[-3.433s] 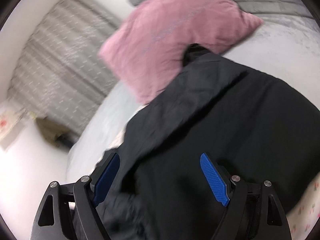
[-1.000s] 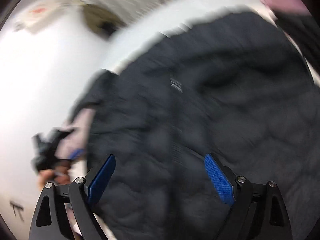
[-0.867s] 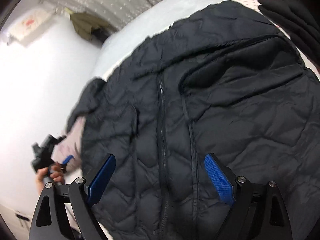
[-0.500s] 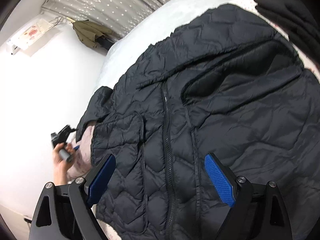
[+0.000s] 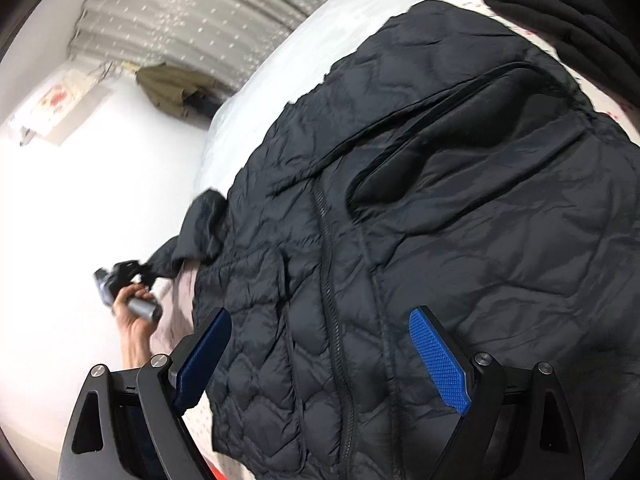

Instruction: Fold large clothes

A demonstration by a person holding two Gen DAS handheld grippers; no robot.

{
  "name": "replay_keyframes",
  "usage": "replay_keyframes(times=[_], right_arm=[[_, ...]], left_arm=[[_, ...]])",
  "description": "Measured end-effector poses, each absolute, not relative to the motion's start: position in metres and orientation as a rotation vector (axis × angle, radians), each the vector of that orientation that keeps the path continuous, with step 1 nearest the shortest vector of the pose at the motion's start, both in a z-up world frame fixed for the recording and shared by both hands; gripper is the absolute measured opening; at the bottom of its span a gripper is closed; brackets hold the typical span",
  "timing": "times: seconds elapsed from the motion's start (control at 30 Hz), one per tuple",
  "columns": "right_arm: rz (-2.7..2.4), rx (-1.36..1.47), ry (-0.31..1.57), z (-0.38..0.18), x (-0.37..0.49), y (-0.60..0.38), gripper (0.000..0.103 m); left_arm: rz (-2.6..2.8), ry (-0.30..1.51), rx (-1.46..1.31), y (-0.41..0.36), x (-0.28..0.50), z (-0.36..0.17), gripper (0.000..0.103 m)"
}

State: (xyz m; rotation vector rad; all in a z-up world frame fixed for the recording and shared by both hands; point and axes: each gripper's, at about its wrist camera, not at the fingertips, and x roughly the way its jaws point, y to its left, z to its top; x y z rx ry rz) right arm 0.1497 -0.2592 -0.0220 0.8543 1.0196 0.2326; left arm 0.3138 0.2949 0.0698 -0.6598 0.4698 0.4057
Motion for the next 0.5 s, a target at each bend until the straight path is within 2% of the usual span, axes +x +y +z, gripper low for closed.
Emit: replay_keyframes(times=[0.2, 0.33, 0.47, 0.5], right_arm=[[0.206, 0.9, 1.008, -0.026, 0.148, -0.274, 0.092], [0.192, 0.925, 0.998, -0.027, 0.15, -0.281, 0.092], [0.163, 0.917, 0.988, -0.027, 0.148, -0.292, 0.092], [0.159, 0.918, 0.985, -0.027, 0.148, -0.294, 0.092]], left_arm=[[0.166, 0.462, -0.614, 0.22, 0.317, 0.103, 0.004], [0.007, 0.461, -0.469, 0.142, 0.326, 0.118, 0.004], [-0.14, 0.515, -0.414, 0.083, 0.339, 0.111, 0.005], [-0.194, 0.556, -0.42, 0.065, 0.344, 0.101, 0.008]])
